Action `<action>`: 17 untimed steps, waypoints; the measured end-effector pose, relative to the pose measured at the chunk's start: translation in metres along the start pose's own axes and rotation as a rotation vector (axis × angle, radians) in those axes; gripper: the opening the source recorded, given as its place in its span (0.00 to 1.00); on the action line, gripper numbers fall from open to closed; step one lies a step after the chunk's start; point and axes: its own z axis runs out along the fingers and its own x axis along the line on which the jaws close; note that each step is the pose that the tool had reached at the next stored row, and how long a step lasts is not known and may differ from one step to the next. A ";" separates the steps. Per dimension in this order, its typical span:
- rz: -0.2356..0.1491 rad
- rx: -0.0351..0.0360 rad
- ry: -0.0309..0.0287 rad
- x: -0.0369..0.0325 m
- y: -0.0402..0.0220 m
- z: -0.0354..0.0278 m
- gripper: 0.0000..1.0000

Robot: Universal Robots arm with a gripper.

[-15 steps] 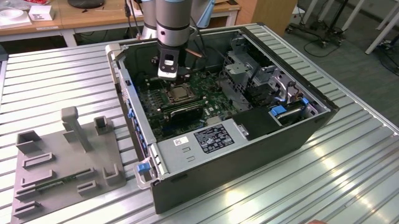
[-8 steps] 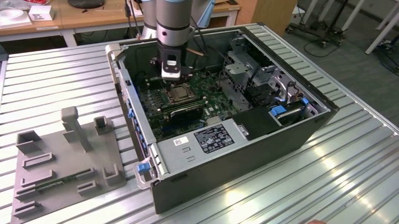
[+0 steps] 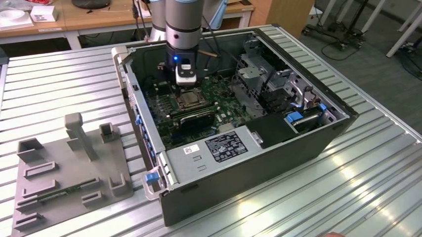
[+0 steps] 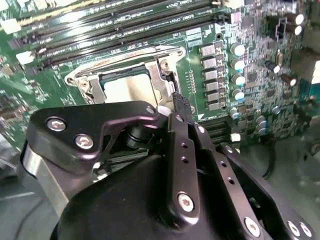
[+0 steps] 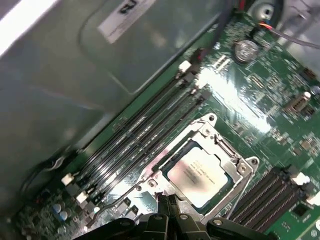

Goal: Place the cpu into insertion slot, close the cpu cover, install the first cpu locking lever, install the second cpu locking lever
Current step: 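Close the cpu cover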

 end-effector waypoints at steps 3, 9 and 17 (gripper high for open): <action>-0.055 0.0040 0.0025 0.0000 0.0000 0.0004 0.11; -0.163 0.0123 0.0068 -0.0001 -0.0001 0.0013 0.11; -0.297 0.0271 0.0091 -0.0002 -0.0001 0.0024 0.11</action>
